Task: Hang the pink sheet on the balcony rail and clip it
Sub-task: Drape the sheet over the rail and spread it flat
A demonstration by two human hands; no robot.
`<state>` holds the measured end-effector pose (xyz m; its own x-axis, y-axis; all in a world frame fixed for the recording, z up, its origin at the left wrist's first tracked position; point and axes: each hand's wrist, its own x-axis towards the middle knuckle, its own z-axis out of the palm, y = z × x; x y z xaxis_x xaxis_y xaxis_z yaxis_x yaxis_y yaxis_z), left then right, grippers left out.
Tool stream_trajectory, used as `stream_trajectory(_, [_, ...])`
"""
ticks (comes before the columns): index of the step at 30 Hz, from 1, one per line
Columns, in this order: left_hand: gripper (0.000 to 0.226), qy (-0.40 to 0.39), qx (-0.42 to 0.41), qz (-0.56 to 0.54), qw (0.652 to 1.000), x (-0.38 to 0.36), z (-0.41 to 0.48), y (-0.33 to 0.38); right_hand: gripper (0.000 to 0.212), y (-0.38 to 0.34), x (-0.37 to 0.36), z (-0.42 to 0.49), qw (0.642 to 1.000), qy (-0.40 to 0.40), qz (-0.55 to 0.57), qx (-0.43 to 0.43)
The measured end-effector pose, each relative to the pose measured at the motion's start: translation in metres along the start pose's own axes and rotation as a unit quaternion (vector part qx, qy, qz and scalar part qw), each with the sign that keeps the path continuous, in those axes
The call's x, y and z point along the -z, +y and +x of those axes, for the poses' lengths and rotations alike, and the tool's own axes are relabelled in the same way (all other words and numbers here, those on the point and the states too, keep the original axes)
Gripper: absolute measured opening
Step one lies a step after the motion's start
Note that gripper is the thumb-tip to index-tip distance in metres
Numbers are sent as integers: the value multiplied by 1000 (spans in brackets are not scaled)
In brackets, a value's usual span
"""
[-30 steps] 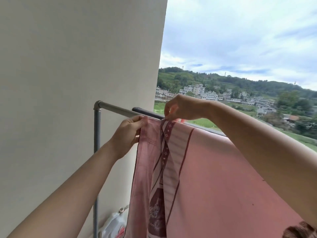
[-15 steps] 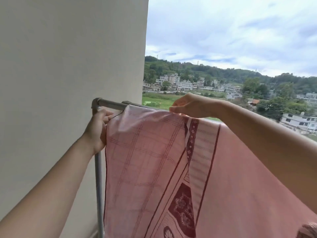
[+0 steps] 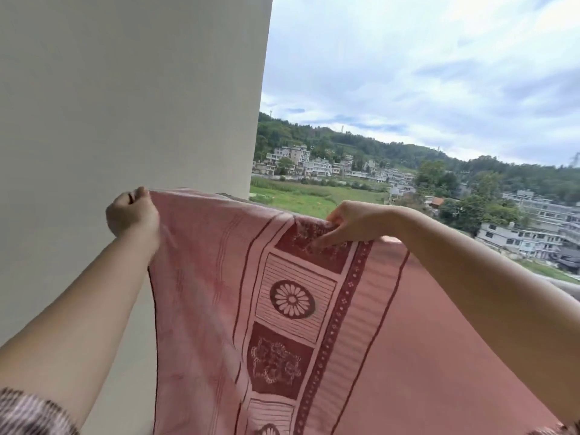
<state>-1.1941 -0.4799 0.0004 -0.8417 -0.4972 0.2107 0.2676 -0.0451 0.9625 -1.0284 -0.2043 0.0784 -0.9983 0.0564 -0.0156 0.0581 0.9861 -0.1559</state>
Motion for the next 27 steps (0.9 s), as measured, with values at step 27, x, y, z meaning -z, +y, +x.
stream_trajectory(27, [15, -206, 17, -31, 978, -35, 39, 27, 36, -107, -32, 106, 974, 211, -42, 72])
